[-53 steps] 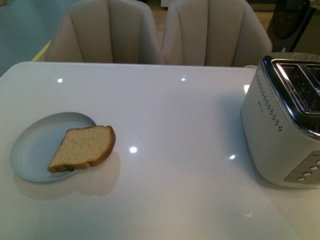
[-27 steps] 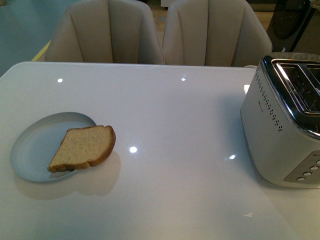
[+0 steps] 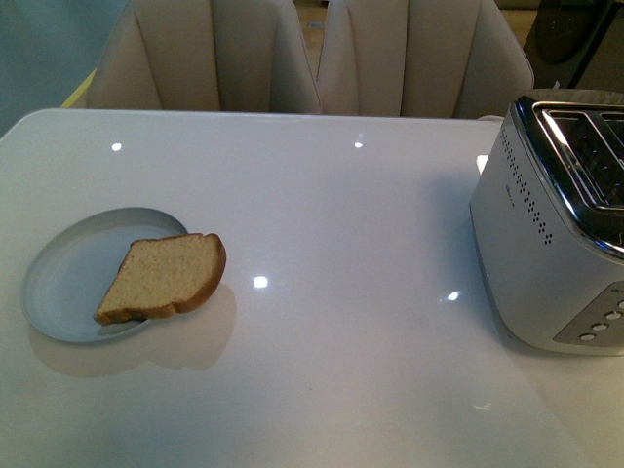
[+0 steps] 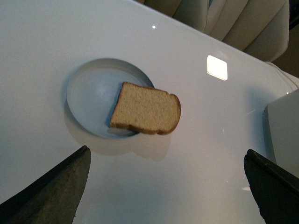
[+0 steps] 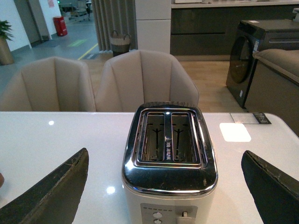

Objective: Left arm holds plate, right arm toasts bread

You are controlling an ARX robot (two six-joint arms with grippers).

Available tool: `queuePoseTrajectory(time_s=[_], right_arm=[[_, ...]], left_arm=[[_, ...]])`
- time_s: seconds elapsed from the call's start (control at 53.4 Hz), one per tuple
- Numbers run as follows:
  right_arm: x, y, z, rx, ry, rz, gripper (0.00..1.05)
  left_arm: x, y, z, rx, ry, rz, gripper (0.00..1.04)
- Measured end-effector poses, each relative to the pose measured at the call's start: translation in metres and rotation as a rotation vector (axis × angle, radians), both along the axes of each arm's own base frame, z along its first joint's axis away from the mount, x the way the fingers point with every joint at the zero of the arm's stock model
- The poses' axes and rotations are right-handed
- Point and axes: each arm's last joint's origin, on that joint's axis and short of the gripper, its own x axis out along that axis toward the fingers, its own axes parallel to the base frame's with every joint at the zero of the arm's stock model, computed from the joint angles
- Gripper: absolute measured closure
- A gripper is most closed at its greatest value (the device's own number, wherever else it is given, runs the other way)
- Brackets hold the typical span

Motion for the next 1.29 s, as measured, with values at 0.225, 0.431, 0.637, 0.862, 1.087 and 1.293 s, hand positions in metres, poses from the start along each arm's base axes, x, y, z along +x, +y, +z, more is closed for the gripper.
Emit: queuePoseTrajectory(time_s=[0.225, 0.431, 0.637, 0.862, 1.087, 1.293], right_arm=[[0.000, 0.000, 0.000, 0.000, 0.000, 0.000, 0.09], [0.000, 0.000, 0.000, 0.000, 0.000, 0.000, 0.09], [0.000, 0.000, 0.000, 0.000, 0.000, 0.000, 0.09], [0.000, 0.000, 0.000, 0.000, 0.000, 0.000, 0.09], [0.000, 0.000, 0.000, 0.000, 0.000, 0.000, 0.09], [0.000, 0.000, 0.000, 0.000, 0.000, 0.000, 0.09]], left_arm=[[0.057, 0.018, -0.007, 0.069, -0.034, 0.009, 0.07], [0.122, 0.040, -0.047, 0.132, 0.024, 0.018, 0.07], [0.162, 0.051, -0.078, 0.145, 0.081, 0.017, 0.07], [0.188, 0.057, -0.099, 0.167, 0.112, 0.033, 0.07], [0.205, 0.058, -0.131, 0.166, 0.179, 0.034, 0.07], [0.213, 0.060, -0.160, 0.160, 0.251, 0.037, 0.07]])
